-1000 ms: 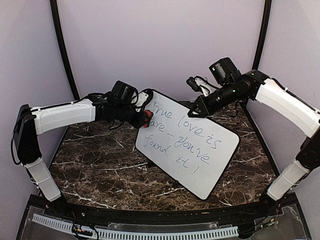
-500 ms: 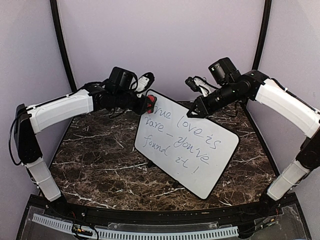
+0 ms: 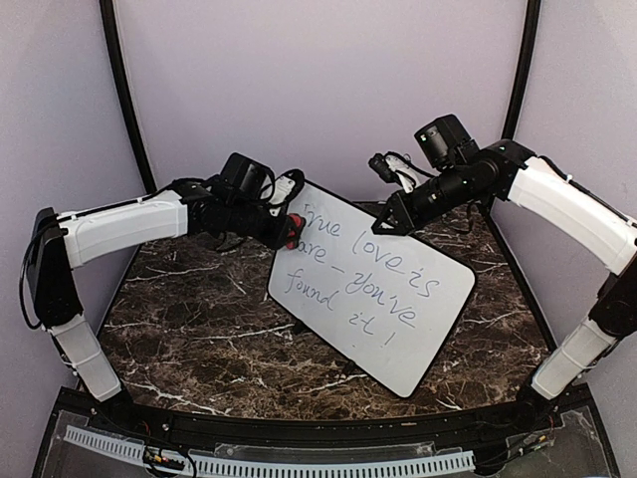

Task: Erase the whiteboard
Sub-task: Erase the whiteboard from the whiteboard stand.

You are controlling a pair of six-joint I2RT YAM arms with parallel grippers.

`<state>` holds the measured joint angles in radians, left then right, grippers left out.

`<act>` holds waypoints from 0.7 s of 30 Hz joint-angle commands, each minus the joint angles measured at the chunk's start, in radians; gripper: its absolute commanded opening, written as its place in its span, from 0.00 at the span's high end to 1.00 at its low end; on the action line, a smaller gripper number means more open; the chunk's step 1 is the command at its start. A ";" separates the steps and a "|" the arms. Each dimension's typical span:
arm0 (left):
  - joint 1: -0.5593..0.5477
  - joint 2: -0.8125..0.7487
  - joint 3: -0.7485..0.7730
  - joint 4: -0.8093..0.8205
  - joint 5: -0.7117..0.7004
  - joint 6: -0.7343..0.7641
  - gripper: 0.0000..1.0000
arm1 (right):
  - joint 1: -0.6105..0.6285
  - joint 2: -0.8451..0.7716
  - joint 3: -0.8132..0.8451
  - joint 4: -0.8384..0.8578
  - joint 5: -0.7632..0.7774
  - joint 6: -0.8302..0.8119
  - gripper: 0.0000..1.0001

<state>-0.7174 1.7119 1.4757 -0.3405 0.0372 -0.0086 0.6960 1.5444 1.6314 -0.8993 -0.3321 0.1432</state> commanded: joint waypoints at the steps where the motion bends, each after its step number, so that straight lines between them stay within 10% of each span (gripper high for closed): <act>1: -0.002 -0.034 -0.067 -0.036 -0.019 -0.026 0.87 | 0.019 0.001 0.036 0.019 -0.023 -0.037 1.00; 21: -0.003 0.073 0.108 0.054 0.037 -0.012 0.88 | 0.030 0.008 0.027 0.024 -0.028 -0.039 1.00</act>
<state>-0.7170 1.7664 1.5887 -0.3531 0.0364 -0.0235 0.6960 1.5444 1.6325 -0.9066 -0.3180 0.1677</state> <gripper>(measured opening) 0.265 0.036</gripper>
